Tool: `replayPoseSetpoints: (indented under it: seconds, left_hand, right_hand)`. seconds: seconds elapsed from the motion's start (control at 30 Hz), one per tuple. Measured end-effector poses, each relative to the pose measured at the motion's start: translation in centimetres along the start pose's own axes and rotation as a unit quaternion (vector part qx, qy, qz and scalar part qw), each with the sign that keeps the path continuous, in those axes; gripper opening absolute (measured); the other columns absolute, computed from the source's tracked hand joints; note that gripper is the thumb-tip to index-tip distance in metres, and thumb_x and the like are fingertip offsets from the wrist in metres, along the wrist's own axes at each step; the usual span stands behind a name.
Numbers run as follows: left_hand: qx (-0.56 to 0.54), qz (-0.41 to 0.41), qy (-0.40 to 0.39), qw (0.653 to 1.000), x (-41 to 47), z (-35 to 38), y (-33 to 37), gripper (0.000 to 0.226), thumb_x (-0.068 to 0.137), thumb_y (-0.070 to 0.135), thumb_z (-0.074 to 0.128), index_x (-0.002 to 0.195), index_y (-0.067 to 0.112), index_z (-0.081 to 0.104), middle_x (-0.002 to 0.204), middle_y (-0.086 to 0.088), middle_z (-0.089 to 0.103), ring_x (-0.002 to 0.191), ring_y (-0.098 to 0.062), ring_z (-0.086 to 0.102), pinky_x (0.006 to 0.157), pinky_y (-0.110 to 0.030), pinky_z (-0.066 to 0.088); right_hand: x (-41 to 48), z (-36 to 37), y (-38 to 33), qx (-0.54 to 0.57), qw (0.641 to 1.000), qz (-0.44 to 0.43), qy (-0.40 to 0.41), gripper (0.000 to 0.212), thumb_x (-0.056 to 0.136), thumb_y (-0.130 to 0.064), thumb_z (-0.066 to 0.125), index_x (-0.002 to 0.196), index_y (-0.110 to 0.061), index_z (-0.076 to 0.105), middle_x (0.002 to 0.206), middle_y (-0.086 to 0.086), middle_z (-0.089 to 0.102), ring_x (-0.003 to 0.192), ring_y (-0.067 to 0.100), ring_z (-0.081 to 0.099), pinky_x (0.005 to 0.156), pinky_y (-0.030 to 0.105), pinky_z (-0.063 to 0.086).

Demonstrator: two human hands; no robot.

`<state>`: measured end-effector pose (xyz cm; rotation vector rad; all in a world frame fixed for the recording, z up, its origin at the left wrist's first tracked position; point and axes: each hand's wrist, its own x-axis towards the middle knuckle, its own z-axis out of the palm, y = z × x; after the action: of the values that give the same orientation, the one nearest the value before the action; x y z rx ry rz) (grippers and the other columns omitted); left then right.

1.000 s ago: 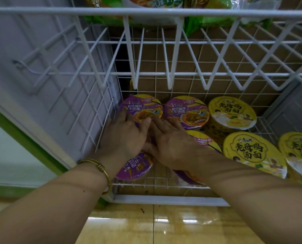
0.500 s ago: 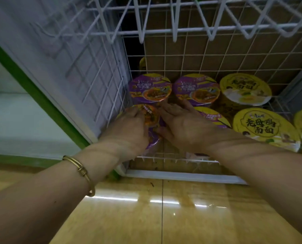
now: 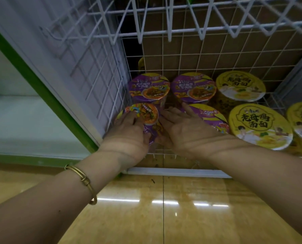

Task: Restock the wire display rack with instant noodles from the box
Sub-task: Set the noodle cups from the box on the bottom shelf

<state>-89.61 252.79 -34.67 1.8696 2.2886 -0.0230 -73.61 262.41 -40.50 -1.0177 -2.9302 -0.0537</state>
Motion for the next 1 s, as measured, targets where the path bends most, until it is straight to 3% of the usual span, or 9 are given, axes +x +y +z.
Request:
replayPoseSetpoints:
  seconds: [0.1,0.27,0.37,0.47,0.6,0.7,0.83,0.9,1.0]
  left_hand:
    - [0.008,0.018,0.001,1.000,-0.3,0.3,-0.4,0.058,0.100,0.046,0.036,0.151,0.017,0.033,0.160,-0.004,0.020,0.147,-0.025,0.016,0.122,-0.035,0.016]
    - [0.011,0.022,-0.019,1.000,0.3,0.3,-0.2,0.056,0.099,0.045,0.032,0.151,0.026,0.030,0.164,0.002,0.011,0.150,-0.027,0.008,0.122,-0.044,0.011]
    - [0.019,0.005,-0.037,0.999,0.4,-0.1,0.1,0.065,0.092,0.055,0.032,0.152,0.032,0.025,0.164,0.003,0.010,0.149,-0.031,0.004,0.122,-0.046,0.009]
    - [0.002,-0.036,-0.073,0.997,0.8,-0.6,0.1,0.076,0.088,0.055,0.054,0.153,0.043,0.017,0.165,0.008,0.001,0.150,-0.032,-0.003,0.122,-0.047,0.012]
    - [0.008,-0.032,-0.058,0.998,1.6,-0.9,-0.1,0.076,0.090,0.046,0.061,0.151,0.047,0.018,0.164,0.006,0.005,0.149,-0.031,0.005,0.122,-0.044,0.016]
    - [-0.025,-0.046,-0.037,0.998,0.4,-0.8,0.3,0.063,0.092,0.036,0.055,0.150,0.034,0.030,0.161,0.001,0.018,0.146,-0.029,0.019,0.118,-0.040,0.026]
    - [-0.007,-0.047,0.010,0.999,-2.2,0.2,0.8,0.048,0.093,0.040,0.042,0.136,0.018,0.045,0.143,-0.005,0.041,0.132,-0.028,0.037,0.108,-0.035,0.035]
    - [-0.004,-0.058,0.013,0.998,-2.4,0.5,0.9,0.049,0.095,0.044,0.036,0.136,0.018,0.044,0.145,-0.006,0.039,0.134,-0.028,0.033,0.111,-0.037,0.033]
    - [-0.009,-0.065,-0.002,0.998,-2.2,0.7,1.1,0.052,0.098,0.048,0.033,0.140,0.018,0.039,0.150,-0.008,0.032,0.139,-0.029,0.027,0.115,-0.041,0.029]
  right_hand:
    - [-1.5,-0.4,-1.1,-0.030,0.999,0.005,0.009,0.054,0.077,-0.044,0.075,0.125,-0.019,0.067,0.135,0.003,0.061,0.135,0.028,0.045,0.115,0.060,0.023]
    - [-4.0,-3.1,-2.9,-0.015,0.994,-0.002,0.106,0.060,0.081,-0.050,0.041,0.110,-0.008,0.074,0.110,0.008,0.072,0.111,0.035,0.065,0.100,0.062,0.042]
    - [-5.2,-3.6,-4.0,-0.019,0.997,0.005,0.079,0.059,0.078,-0.050,0.041,0.108,-0.011,0.074,0.108,0.007,0.072,0.111,0.035,0.065,0.108,0.056,0.037]
    - [-5.7,-3.4,-5.1,-0.019,0.999,-0.003,0.037,0.061,0.074,-0.053,0.061,0.116,-0.010,0.071,0.117,0.010,0.070,0.119,0.032,0.061,0.117,0.047,0.024]
    - [-6.0,-3.9,-7.1,0.005,0.999,-0.028,0.016,0.066,0.073,-0.051,0.063,0.121,-0.006,0.069,0.117,0.014,0.071,0.118,0.033,0.063,0.110,0.052,0.036]
    - [-4.8,-4.8,-6.5,0.033,0.997,-0.064,0.022,0.042,0.078,-0.038,0.060,0.110,-0.013,0.073,0.109,0.009,0.072,0.113,0.030,0.064,0.111,0.047,0.037]
    - [-2.0,-6.3,-3.7,0.081,0.996,-0.026,0.012,0.049,0.094,-0.035,0.042,0.135,-0.012,0.056,0.133,0.009,0.059,0.128,0.028,0.050,0.115,0.046,0.030]
    - [-0.6,-6.4,-2.7,0.069,0.997,0.008,-0.026,0.056,0.102,-0.042,0.036,0.151,-0.014,0.035,0.158,0.008,0.034,0.146,0.024,0.027,0.122,0.041,0.012]
    - [0.7,-5.9,-2.2,0.045,0.995,0.017,-0.084,0.065,0.104,-0.050,0.027,0.158,-0.017,0.015,0.167,0.003,0.007,0.153,0.020,0.006,0.123,0.039,-0.001]
